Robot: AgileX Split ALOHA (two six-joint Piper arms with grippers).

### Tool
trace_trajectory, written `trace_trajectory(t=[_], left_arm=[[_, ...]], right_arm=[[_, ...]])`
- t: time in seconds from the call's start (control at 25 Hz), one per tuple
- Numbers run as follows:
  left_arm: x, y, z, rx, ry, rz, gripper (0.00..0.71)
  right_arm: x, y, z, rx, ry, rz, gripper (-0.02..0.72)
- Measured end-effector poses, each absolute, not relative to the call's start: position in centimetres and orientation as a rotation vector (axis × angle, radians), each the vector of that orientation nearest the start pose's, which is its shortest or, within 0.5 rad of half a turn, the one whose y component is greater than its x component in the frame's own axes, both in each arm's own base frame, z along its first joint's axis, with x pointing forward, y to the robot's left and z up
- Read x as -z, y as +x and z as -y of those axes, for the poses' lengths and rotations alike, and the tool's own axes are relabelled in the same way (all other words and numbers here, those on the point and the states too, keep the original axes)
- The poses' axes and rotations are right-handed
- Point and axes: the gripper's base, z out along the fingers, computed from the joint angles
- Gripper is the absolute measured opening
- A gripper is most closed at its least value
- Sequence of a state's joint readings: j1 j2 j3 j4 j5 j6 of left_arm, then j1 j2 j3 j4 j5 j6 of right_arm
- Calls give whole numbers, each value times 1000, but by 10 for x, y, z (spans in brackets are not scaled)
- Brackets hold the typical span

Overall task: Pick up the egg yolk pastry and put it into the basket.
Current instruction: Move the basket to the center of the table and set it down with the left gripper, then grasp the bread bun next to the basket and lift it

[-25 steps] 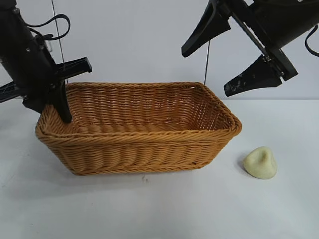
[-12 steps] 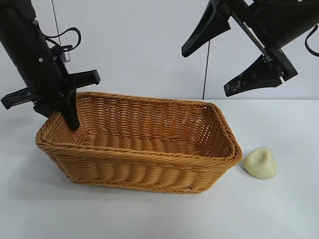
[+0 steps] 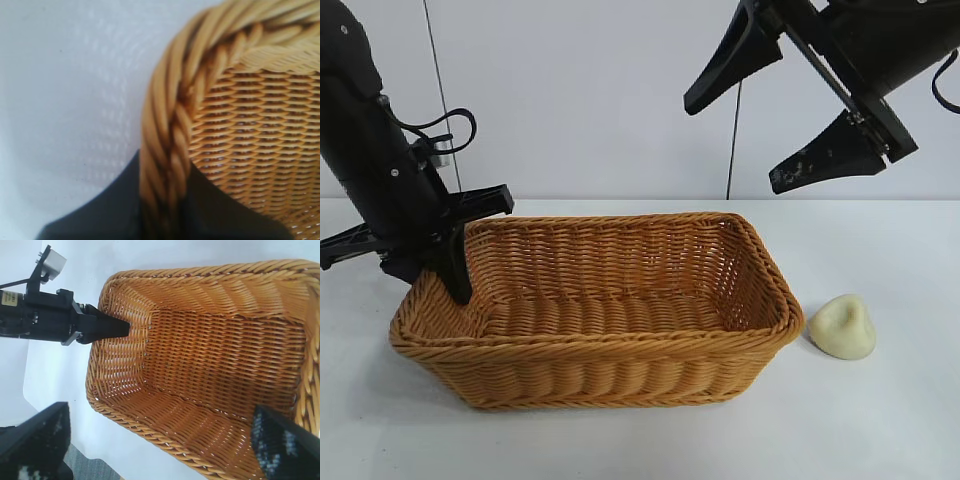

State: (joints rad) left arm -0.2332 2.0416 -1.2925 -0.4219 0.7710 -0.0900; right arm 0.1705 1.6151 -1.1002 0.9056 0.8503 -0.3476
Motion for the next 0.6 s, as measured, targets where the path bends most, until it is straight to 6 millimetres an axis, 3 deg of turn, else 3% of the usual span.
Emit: trace_trajectory(t=[0.08, 0.16, 0.36, 0.6], left_arm=[[-134, 372, 115, 502, -208, -3020, 589], [-134, 371, 114, 489, -192, -3037, 651], [-142, 365, 112, 451, -130, -3081, 689], [-196, 368, 110, 420, -18, -2995, 692]], right_arm=[[-256, 311, -108, -1011, 5, -2627, 697], [-256, 311, -108, -1011, 5, -2627, 697], [-256, 311, -108, -1013, 4, -2628, 697], [-256, 311, -108, -1013, 5, -2629, 697]])
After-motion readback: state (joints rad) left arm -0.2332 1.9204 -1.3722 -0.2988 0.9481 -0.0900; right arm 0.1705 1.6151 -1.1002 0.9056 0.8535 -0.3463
